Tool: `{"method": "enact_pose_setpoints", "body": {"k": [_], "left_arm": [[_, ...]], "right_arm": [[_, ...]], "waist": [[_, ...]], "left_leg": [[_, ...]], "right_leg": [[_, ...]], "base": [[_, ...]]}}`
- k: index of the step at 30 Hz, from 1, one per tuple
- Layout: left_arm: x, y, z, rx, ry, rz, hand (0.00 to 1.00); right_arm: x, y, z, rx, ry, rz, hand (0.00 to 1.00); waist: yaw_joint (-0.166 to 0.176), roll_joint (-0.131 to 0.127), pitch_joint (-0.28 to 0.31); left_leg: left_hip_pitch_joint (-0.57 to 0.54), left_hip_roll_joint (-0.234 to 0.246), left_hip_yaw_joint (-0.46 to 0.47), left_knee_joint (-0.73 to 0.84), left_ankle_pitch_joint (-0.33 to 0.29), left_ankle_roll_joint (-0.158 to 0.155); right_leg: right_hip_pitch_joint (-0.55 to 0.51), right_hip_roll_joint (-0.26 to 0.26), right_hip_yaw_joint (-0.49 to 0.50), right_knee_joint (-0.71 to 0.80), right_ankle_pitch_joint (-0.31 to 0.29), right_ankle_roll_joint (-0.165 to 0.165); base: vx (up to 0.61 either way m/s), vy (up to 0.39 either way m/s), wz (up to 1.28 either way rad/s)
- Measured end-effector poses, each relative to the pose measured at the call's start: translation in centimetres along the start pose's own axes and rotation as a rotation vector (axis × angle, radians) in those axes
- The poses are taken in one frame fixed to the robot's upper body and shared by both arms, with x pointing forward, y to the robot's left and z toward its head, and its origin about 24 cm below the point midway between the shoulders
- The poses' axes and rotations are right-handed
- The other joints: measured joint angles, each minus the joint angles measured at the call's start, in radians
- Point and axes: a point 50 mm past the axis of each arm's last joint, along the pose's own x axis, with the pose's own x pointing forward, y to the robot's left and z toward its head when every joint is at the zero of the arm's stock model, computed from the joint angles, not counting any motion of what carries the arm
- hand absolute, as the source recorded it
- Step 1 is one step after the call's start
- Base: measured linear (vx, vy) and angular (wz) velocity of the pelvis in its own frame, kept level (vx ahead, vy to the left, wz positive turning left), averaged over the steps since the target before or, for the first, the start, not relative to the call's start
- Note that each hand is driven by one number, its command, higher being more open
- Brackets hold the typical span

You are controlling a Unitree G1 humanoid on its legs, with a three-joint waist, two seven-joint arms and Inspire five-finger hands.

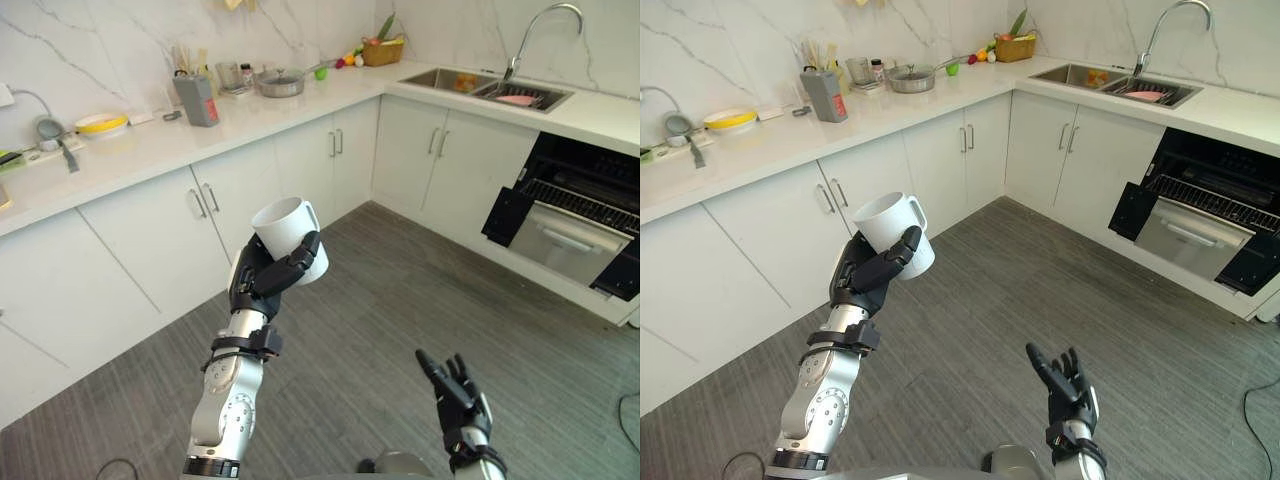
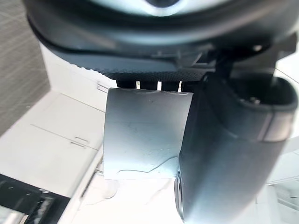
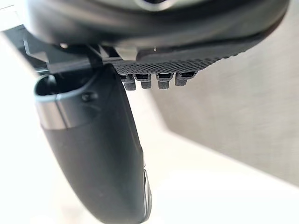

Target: Walk over to the sink, pick up the cup, carry it to the dishwasher, place the cup inside the dishwasher, then close the dishwasher door

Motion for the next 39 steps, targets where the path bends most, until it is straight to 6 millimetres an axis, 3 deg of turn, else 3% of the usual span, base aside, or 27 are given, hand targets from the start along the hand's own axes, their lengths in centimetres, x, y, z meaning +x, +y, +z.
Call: {"method": "enact_pose_setpoints", "body": {"k": [2,4,5,6,9,10,12,13,15,16,17,18,19,20,22,25,26,28,29,30,31,32,33,34,36,38,39], "left_arm": [[-0.7,0.7,0.4,0.012,-0.015,0.031,0.00],[-1.3,1.1,0.8,0.019,-0.032,0.053,0.00],[-1.8,1.3,1.1,0.034,-0.044,0.066,0.00],[-2.2,1.3,1.3,0.049,-0.049,0.068,0.00],[-2.3,1.0,1.5,0.060,-0.061,0.046,0.00],[-2.3,1.0,1.5,0.064,-0.061,0.045,0.00],[-2.5,1.9,1.1,0.095,-0.036,0.065,0.00],[-2.5,2.2,1.1,0.103,-0.033,0.074,0.00],[-2.6,3.0,1.0,0.122,-0.017,0.099,0.00],[-2.7,3.6,0.9,0.137,-0.004,0.123,0.00],[-2.4,3.7,1.3,0.158,-0.010,0.109,0.00],[-2.2,3.7,1.5,0.175,-0.014,0.094,0.00],[-2.0,3.4,1.9,0.189,-0.036,0.075,0.00],[-1.8,3.6,1.9,0.208,-0.027,0.073,0.00],[-1.8,3.2,1.5,0.201,-0.009,0.064,0.00],[-1.6,2.2,0.9,0.186,0.011,0.019,0.00],[-1.6,1.8,0.7,0.187,0.022,-0.016,0.00],[-1.6,1.7,0.7,0.207,0.030,-0.047,0.00],[-1.7,1.8,0.8,0.225,0.035,-0.058,0.00],[-1.8,2.0,0.8,0.241,0.041,-0.062,0.00],[-1.9,1.9,0.3,0.232,0.055,-0.056,0.00],[-2.1,1.5,-0.5,0.195,0.077,-0.046,0.00],[-1.9,0.3,-0.8,0.166,0.069,-0.086,0.00],[-1.8,-0.2,-0.8,0.159,0.063,-0.103,0.00],[-1.7,-1.4,-1.2,0.144,0.070,-0.163,0.00],[-1.6,-2.0,-1.5,0.140,0.082,-0.192,0.00],[-1.7,-2.4,-2.0,0.132,0.100,-0.205,0.00]], "right_arm": [[0.4,1.6,1.4,0.017,-0.069,0.071,1.00],[0.9,3.8,2.6,0.020,-0.116,0.173,1.00],[1.4,5.6,3.1,0.021,-0.135,0.252,1.00],[1.9,7.2,3.4,0.019,-0.141,0.315,1.00],[3.0,8.7,3.8,-0.033,-0.129,0.389,1.00],[3.1,8.7,3.7,-0.044,-0.119,0.391,1.00],[3.2,8.3,2.6,-0.052,-0.055,0.374,1.00],[3.3,8.3,2.5,-0.053,-0.043,0.372,1.00],[3.7,8.2,2.0,-0.053,0.001,0.354,1.00],[4.0,8.3,1.6,-0.047,0.032,0.336,1.00],[4.0,8.4,1.2,-0.023,0.049,0.316,1.00],[3.8,8.3,0.8,-0.012,0.059,0.300,1.00],[3.8,8.3,0.8,-0.021,0.059,0.298,1.00],[3.6,8.4,0.1,-0.036,0.083,0.295,1.00],[3.3,8.1,-0.3,-0.060,0.100,0.275,1.00],[2.6,7.2,-0.6,-0.062,0.110,0.221,1.00],[2.1,6.5,-0.6,-0.063,0.108,0.179,1.00],[1.7,5.9,-0.6,-0.071,0.106,0.136,1.00],[1.4,5.5,-0.4,-0.076,0.093,0.096,1.00],[0.9,5.1,-0.2,-0.103,0.075,0.064,1.00],[0.9,4.6,0.1,-0.127,0.066,0.049,1.00],[1.1,3.9,0.7,-0.158,0.054,0.025,1.00],[1.3,3.2,1.5,-0.181,0.020,-0.016,1.00],[1.4,3.1,1.9,-0.188,0.006,-0.024,1.00],[1.4,3.7,2.7,-0.197,-0.052,-0.036,1.00],[1.2,4.4,4.0,-0.174,-0.124,-0.024,1.00],[1.1,4.7,5.0,-0.166,-0.174,-0.006,1.00]], "waist": [[0.019,-0.007,0.002],[0.050,-0.013,0.000],[0.053,-0.023,-0.001],[0.053,-0.033,-0.004],[0.058,-0.027,-0.002],[0.064,-0.027,-0.003],[0.094,-0.063,-0.027],[0.092,-0.078,-0.030],[0.084,-0.120,-0.035],[0.079,-0.122,-0.034],[0.078,-0.113,-0.007],[0.078,-0.131,0.000],[0.072,-0.145,0.003],[0.057,-0.179,-0.001],[0.038,-0.148,0.019],[0.020,-0.108,0.049],[0.010,-0.096,0.058],[0.008,-0.103,0.057],[0.012,-0.139,0.041],[0.016,-0.179,0.033],[0.015,-0.164,0.033],[0.012,-0.112,0.027],[0.006,-0.081,0.017],[0.005,-0.069,0.014],[-0.004,-0.048,0.018],[-0.003,-0.068,0.010],[-0.006,-0.052,-0.003]], "left_leg": [[-0.097,0.001,0.067,-0.031,-0.155,0.090],[-0.139,-0.011,0.122,-0.263,-0.241,0.091],[-0.140,-0.053,0.129,-0.507,-0.255,0.082],[-0.133,-0.093,0.126,-0.761,-0.234,0.052],[-0.190,-0.118,0.144,-0.996,-0.176,-0.020],[-0.191,-0.122,0.155,-1.010,-0.155,-0.006],[-0.164,-0.162,0.133,-0.978,0.017,0.095],[-0.165,-0.176,0.138,-0.955,0.013,0.113],[-0.142,-0.215,0.169,-0.895,-0.057,0.136],[-0.112,-0.219,0.177,-0.855,-0.100,0.144],[-0.130,-0.210,0.193,-0.716,-0.151,0.167],[-0.113,-0.235,0.185,-0.738,-0.180,0.108],[-0.025,-0.271,0.204,-0.893,-0.145,0.177],[0.017,-0.313,0.196,-0.904,-0.170,0.187],[0.086,-0.303,0.176,-0.944,-0.199,0.195],[0.174,-0.267,0.166,-0.993,-0.231,0.177],[0.222,-0.243,0.168,-1.008,-0.254,0.156],[0.272,-0.237,0.185,-1.025,-0.278,0.128],[0.315,-0.257,0.210,-1.023,-0.308,0.096],[0.363,-0.288,0.226,-1.004,-0.361,0.069],[0.382,-0.275,0.235,-0.985,-0.390,0.061],[0.390,-0.230,0.260,-0.973,-0.416,0.056],[0.392,-0.194,0.286,-0.971,-0.448,0.049],[0.395,-0.178,0.303,-0.972,-0.458,0.047],[0.437,-0.120,0.369,-0.969,-0.502,0.121],[0.426,-0.102,0.380,-0.830,-0.491,0.114],[0.382,-0.064,0.381,-0.687,-0.459,0.118]], "right_leg": [[0.081,0.012,0.065,-0.043,-0.024,-0.011],[0.117,0.002,0.142,-0.062,-0.046,-0.009],[0.133,-0.018,0.183,-0.062,-0.070,-0.002],[0.156,-0.040,0.213,-0.064,-0.097,0.008],[0.271,-0.050,0.240,-0.146,-0.123,0.045],[0.299,-0.051,0.241,-0.162,-0.128,0.053],[0.328,-0.097,0.255,-0.121,-0.143,0.067],[0.323,-0.114,0.248,-0.092,-0.142,0.070],[0.297,-0.173,0.203,0.026,-0.105,0.136],[0.275,-0.198,0.155,0.128,-0.028,0.189],[0.257,-0.200,0.105,0.252,0.095,0.203],[0.236,-0.224,0.092,0.343,0.151,0.226],[0.152,-0.284,0.069,0.589,0.158,0.253],[0.064,-0.360,0.043,0.757,0.109,0.205],[-0.059,-0.378,-0.016,0.835,0.044,0.120],[-0.227,-0.357,-0.071,0.685,-0.036,0.106],[-0.257,-0.336,-0.139,0.430,-0.030,0.112],[-0.254,-0.323,-0.226,0.143,0.037,0.116],[-0.244,-0.329,-0.320,-0.039,0.166,0.108],[-0.231,-0.359,-0.395,-0.073,0.335,0.016],[-0.219,-0.349,-0.402,-0.051,0.304,-0.095],[-0.220,-0.311,-0.404,-0.024,0.279,-0.066],[-0.236,-0.261,-0.398,-0.016,0.228,-0.077],[-0.244,-0.241,-0.394,-0.007,0.210,-0.072],[-0.263,-0.227,-0.436,0.136,0.058,-0.081],[-0.267,-0.230,-0.393,0.231,-0.036,-0.081],[-0.257,-0.205,-0.373,0.235,-0.060,-0.080]], "base": [[0.41,0.000,-0.95],[0.46,0.076,-1.16],[0.47,0.145,-0.89],[0.49,0.165,-0.72],[0.54,0.242,-0.33],[0.58,0.320,-0.48],[0.63,0.336,-0.39],[0.63,0.316,-0.02],[0.64,0.294,-0.07],[0.63,0.274,-0.12],[0.64,0.319,-0.02],[0.29,0.274,0.01],[0.28,0.267,0.08],[0.19,0.169,0.10],[0.29,0.058,0.11],[0.32,-0.032,-0.03],[0.33,-0.102,-0.06],[0.35,-0.101,-0.28],[0.49,-0.130,-0.59],[0.52,-0.141,-0.65],[0.51,-0.137,-0.57],[0.44,-0.113,-0.49],[0.41,-0.106,-0.49],[0.35,-0.124,-0.57],[0.36,-0.130,-0.69],[0.48,-0.127,-0.81],[0.40,-0.142,-0.81]]}}
